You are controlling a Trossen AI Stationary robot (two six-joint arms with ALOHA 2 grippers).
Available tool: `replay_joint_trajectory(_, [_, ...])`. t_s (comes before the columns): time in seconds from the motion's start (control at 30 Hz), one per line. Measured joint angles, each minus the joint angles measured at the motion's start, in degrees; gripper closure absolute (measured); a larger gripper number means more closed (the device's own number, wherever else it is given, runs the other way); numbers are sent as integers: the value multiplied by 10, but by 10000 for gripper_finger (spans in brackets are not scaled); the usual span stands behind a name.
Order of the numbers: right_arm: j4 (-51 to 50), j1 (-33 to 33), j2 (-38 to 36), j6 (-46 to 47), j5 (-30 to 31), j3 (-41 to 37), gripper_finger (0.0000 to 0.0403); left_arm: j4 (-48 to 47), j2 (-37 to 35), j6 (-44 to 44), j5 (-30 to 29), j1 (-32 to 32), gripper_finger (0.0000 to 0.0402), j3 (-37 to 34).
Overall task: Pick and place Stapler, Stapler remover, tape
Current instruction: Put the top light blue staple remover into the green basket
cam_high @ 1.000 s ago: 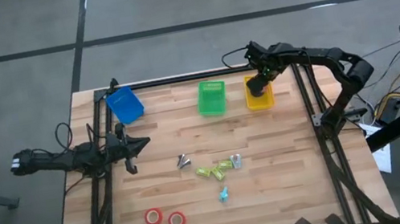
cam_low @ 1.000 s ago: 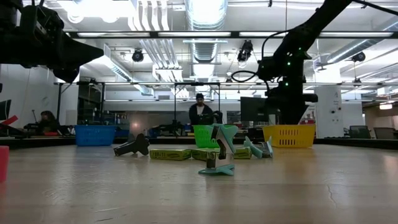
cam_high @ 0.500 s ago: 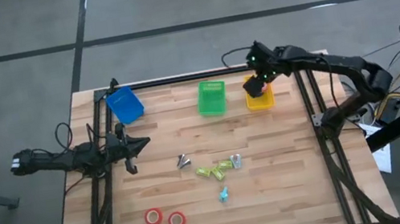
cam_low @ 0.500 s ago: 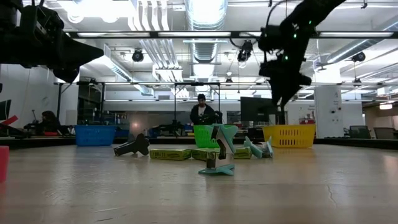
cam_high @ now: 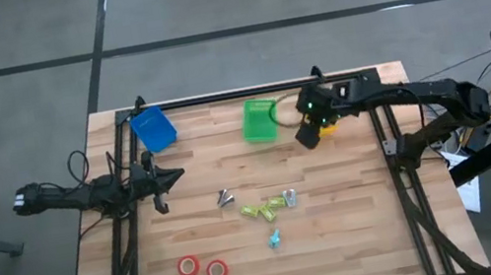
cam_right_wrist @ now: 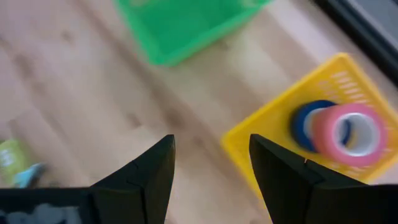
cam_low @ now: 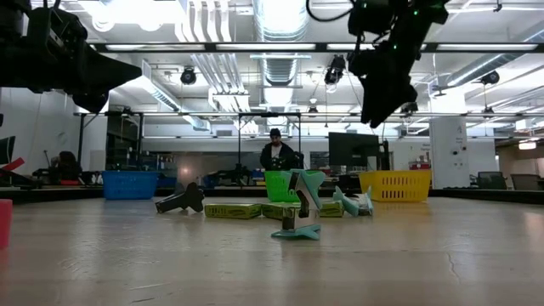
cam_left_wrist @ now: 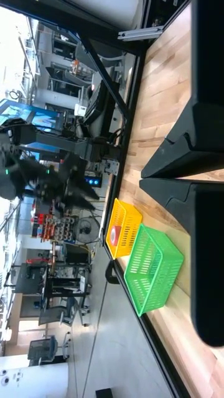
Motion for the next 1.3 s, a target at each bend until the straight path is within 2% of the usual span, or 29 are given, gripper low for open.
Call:
replay_joint_trajectory(0.37, [23,139,24,105,21,-1,200,0,0,0,0,0,388,0])
replay_joint_trajectory(0.53, [27,183,51,209,21,-5,200,0,0,0,0,0,388,0])
replay_joint_trajectory(0.73, [32,238,104,284,19,-5,215,-3,0,0,0,0,388,0])
replay_joint_trajectory(0.9, [41,263,148,292,10,-5,232,-3,0,0,0,0,388,0])
replay_joint_trajectory(1.3, [97,267,202,332,-48,-5,260,-4,0,0,0,0,388,0])
